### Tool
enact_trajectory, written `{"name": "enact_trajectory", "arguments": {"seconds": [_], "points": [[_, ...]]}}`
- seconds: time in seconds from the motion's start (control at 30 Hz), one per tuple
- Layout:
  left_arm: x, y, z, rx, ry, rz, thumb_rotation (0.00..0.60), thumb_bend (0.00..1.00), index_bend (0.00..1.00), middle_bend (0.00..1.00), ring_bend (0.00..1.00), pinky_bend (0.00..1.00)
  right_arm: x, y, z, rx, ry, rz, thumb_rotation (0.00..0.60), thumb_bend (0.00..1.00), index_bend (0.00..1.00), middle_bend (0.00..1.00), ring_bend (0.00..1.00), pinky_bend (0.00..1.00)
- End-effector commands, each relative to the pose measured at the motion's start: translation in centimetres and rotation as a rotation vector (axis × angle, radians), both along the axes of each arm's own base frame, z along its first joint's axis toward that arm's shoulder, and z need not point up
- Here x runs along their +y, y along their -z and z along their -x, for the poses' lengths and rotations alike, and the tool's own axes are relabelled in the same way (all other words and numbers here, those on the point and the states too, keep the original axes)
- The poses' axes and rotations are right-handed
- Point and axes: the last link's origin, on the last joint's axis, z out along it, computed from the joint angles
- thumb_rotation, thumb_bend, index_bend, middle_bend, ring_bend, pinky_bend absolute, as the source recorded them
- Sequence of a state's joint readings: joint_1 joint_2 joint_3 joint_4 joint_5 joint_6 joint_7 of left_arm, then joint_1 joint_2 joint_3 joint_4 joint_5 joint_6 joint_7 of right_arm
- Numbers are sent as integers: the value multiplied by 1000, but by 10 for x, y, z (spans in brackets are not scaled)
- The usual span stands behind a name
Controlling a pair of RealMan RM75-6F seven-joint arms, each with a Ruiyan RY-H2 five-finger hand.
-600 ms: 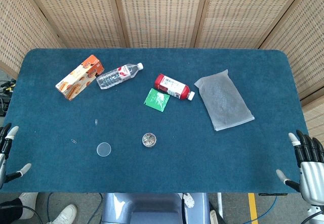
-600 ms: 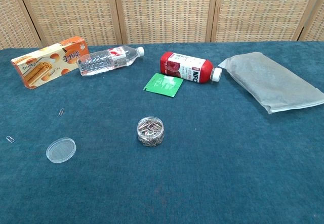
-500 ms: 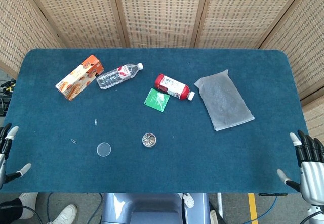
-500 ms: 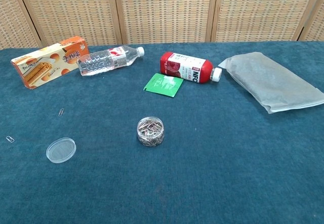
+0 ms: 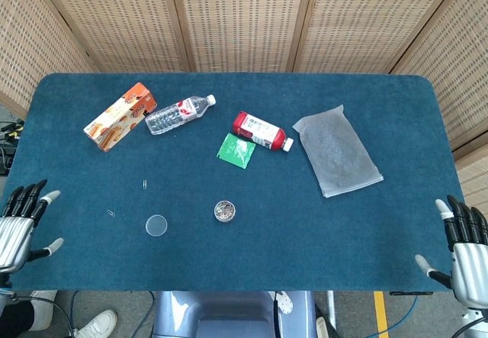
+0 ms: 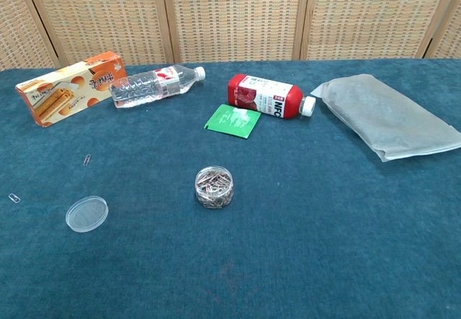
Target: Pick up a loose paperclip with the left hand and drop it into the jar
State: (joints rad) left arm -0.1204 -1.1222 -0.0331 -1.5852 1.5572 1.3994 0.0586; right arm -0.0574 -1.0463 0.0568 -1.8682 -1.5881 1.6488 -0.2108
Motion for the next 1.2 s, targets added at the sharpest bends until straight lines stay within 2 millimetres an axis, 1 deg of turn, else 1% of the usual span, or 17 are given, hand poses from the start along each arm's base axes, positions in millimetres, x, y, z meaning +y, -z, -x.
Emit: {"name": "enact_trajectory", "arguments": {"seconds": [0.03,0.13,0.23,0.3,0.47,0.73,0.97,1.2], "points": [[41,26,7,118,24,116,600,288,321,0,0,0,-2,2,0,2,6,-2,600,0,0,0,0,0],[58,39,11,156,20,171,600,315,375,0,0,0,-4,3,1,9,15,-4,600,0,0,0,0,0],[76,51,16,180,26,202,600,337,388,0,0,0,-6,7,1,19,20,-12,600,0,0,0,0,0],[83,57,18,182,29,215,600,366,398,0,0,0,-7,9,0,28,19,-18,600,0,0,0,0,0],[94,74,24,191,29,265,600,381,408,0,0,0,-7,13,-1,43,21,-23,600,0,0,0,0,0],[100,91,32,188,19,296,600,393,414,0,0,0,-7,12,2,44,34,-20,600,0,0,0,0,0],[91,102,37,130,11,313,600,407,414,0,0,0,-6,11,2,38,33,-21,600,0,0,0,0,0],[88,108,40,112,-7,326,600,417,422,0,0,0,-5,11,2,33,29,-27,600,0,0,0,0,0]]}}
